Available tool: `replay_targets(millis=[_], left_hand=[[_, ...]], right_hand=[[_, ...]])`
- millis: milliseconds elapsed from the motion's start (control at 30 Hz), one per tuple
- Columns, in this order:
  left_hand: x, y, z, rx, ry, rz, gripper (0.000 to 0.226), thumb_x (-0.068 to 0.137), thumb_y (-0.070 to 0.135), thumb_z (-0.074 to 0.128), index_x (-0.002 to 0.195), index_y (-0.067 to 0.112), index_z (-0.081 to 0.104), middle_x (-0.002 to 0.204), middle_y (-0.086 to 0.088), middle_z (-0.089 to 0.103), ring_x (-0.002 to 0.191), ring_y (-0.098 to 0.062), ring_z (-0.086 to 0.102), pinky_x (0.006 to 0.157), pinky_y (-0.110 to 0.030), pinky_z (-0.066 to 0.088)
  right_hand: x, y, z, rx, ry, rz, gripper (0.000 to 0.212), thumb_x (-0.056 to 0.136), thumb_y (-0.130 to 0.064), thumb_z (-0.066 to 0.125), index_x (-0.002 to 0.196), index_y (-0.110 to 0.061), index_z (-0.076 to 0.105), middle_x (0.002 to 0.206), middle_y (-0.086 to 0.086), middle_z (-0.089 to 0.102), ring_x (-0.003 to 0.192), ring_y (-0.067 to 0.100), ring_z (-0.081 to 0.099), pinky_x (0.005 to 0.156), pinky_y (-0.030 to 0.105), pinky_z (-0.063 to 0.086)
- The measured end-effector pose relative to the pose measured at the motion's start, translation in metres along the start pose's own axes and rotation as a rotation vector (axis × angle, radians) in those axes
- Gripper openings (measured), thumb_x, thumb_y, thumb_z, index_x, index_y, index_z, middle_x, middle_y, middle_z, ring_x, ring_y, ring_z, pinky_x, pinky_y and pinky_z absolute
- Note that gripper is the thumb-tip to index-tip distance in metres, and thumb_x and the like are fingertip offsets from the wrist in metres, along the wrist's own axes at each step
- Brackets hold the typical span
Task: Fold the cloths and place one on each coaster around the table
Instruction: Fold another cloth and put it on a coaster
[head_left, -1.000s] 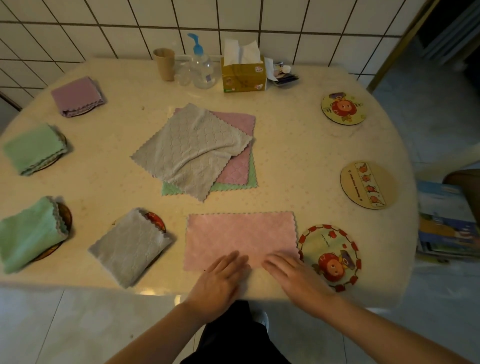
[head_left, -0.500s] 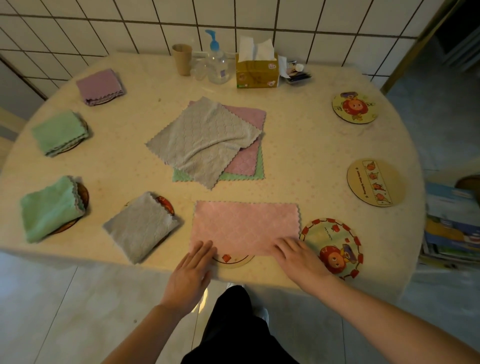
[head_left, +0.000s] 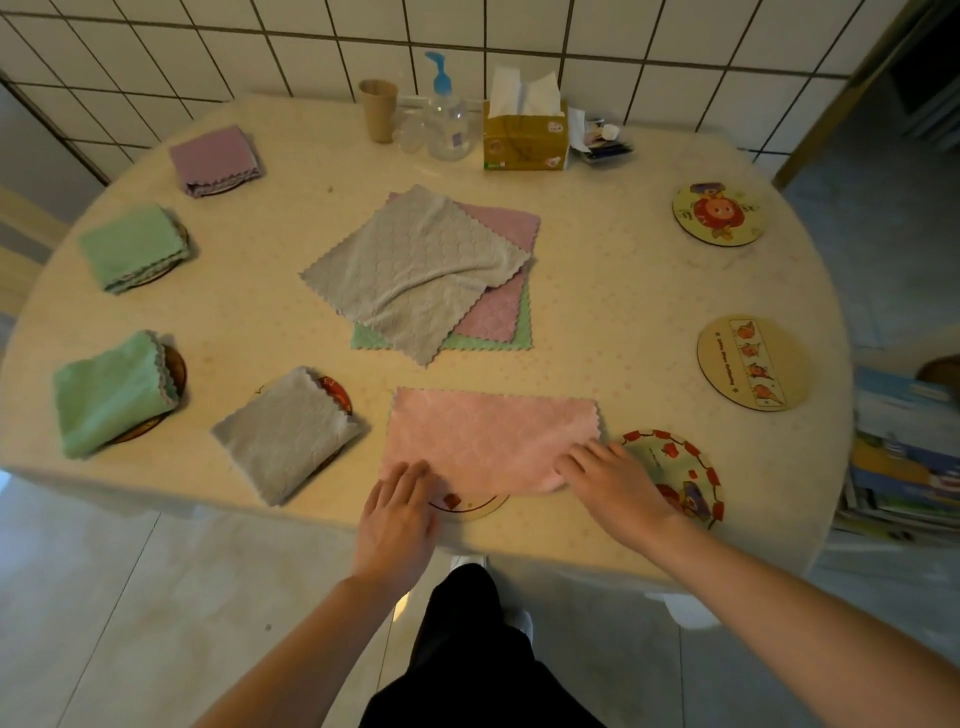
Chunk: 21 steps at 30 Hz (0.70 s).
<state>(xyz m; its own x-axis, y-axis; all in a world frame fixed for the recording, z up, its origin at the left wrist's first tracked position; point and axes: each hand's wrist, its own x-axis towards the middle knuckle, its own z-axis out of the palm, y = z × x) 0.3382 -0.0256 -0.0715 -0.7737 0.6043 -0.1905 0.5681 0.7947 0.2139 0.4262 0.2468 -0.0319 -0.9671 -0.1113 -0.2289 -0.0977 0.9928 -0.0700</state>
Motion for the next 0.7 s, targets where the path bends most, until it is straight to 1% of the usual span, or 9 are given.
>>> replay_targets(millis=[67,133,267,333,467,567,600,633,700], left_hand=[[0.003,0.02,0.0,-0.017,0.02,0.014,0.058,0.084,0.037,0.037,0.139,0.019,0.039,0.143,-0.002,0.047,0.134,-0.03,0.041,0.109,-0.042,0.037],[0.005,0.042,0.005,-0.027,0.01,0.107,0.062,0.085,0.038,0.039,0.144,0.018,0.036,0.148,-0.003,0.043,0.137,-0.029,0.038,0.107,-0.045,0.04],[0.008,0.083,0.015,-0.074,0.016,0.23,0.065,0.085,0.036,0.053,0.145,0.021,0.036,0.15,-0.001,0.04,0.138,-0.027,0.037,0.106,-0.043,0.038],[0.01,0.092,0.017,-0.067,-0.003,0.261,0.062,0.084,0.034,0.055,0.143,0.021,0.04,0.148,-0.002,0.044,0.136,-0.028,0.039,0.106,-0.044,0.039],[-0.002,0.097,0.025,-0.004,-0.027,0.424,0.048,0.08,0.028,0.054,0.128,0.021,0.06,0.13,-0.001,0.061,0.119,-0.029,0.058,0.094,-0.044,0.049],[-0.013,0.077,0.029,0.013,-0.072,0.538,0.064,0.066,0.022,0.077,0.128,0.022,0.06,0.131,0.0,0.06,0.121,-0.029,0.056,0.095,-0.045,0.049],[-0.016,0.069,0.028,0.015,-0.096,0.571,0.069,0.064,0.021,0.079,0.13,0.022,0.058,0.134,0.0,0.058,0.124,-0.028,0.054,0.098,-0.046,0.047],[-0.019,0.061,0.027,0.013,-0.118,0.602,0.07,0.067,0.02,0.076,0.133,0.023,0.054,0.137,0.0,0.055,0.128,-0.028,0.051,0.101,-0.048,0.044],[-0.026,0.048,0.023,-0.008,-0.142,0.641,0.064,0.078,0.023,0.067,0.139,0.026,0.046,0.144,0.003,0.048,0.135,-0.025,0.042,0.11,-0.048,0.031]], right_hand=[[-0.007,0.002,-0.004,0.021,0.059,-0.012,0.051,0.056,0.007,0.068,0.101,-0.015,0.056,0.098,-0.002,0.057,0.089,0.019,0.054,0.072,0.03,0.049],[-0.016,-0.002,-0.006,0.046,0.14,-0.037,0.044,0.062,0.007,0.061,0.1,-0.014,0.057,0.096,-0.001,0.057,0.087,0.021,0.053,0.071,0.031,0.048],[-0.042,-0.024,-0.005,0.077,0.233,-0.083,0.024,0.08,-0.006,0.05,0.1,-0.014,0.06,0.093,0.001,0.058,0.084,0.022,0.056,0.07,0.034,0.049],[-0.051,-0.035,-0.003,0.108,0.252,-0.108,0.025,0.083,-0.013,0.044,0.101,-0.014,0.062,0.093,0.002,0.06,0.084,0.022,0.057,0.069,0.034,0.05],[-0.078,-0.051,0.008,0.186,0.266,-0.145,0.025,0.088,-0.019,0.046,0.107,-0.017,0.064,0.1,0.0,0.063,0.086,0.017,0.058,0.072,0.031,0.052],[-0.083,-0.045,0.015,0.258,0.257,-0.118,0.023,0.091,-0.021,0.048,0.105,-0.014,0.064,0.101,0.0,0.063,0.089,0.015,0.057,0.073,0.032,0.052],[-0.081,-0.039,0.017,0.254,0.23,-0.101,0.024,0.088,-0.017,0.051,0.109,-0.013,0.062,0.104,0.001,0.062,0.092,0.016,0.057,0.074,0.033,0.053],[-0.079,-0.034,0.018,0.24,0.19,-0.083,0.033,0.083,-0.009,0.057,0.116,-0.012,0.058,0.111,0.002,0.06,0.099,0.017,0.056,0.077,0.034,0.054],[-0.07,-0.029,0.018,0.205,0.1,-0.085,0.064,0.07,0.008,0.063,0.13,-0.011,0.049,0.128,0.005,0.053,0.116,0.021,0.052,0.089,0.036,0.051]])
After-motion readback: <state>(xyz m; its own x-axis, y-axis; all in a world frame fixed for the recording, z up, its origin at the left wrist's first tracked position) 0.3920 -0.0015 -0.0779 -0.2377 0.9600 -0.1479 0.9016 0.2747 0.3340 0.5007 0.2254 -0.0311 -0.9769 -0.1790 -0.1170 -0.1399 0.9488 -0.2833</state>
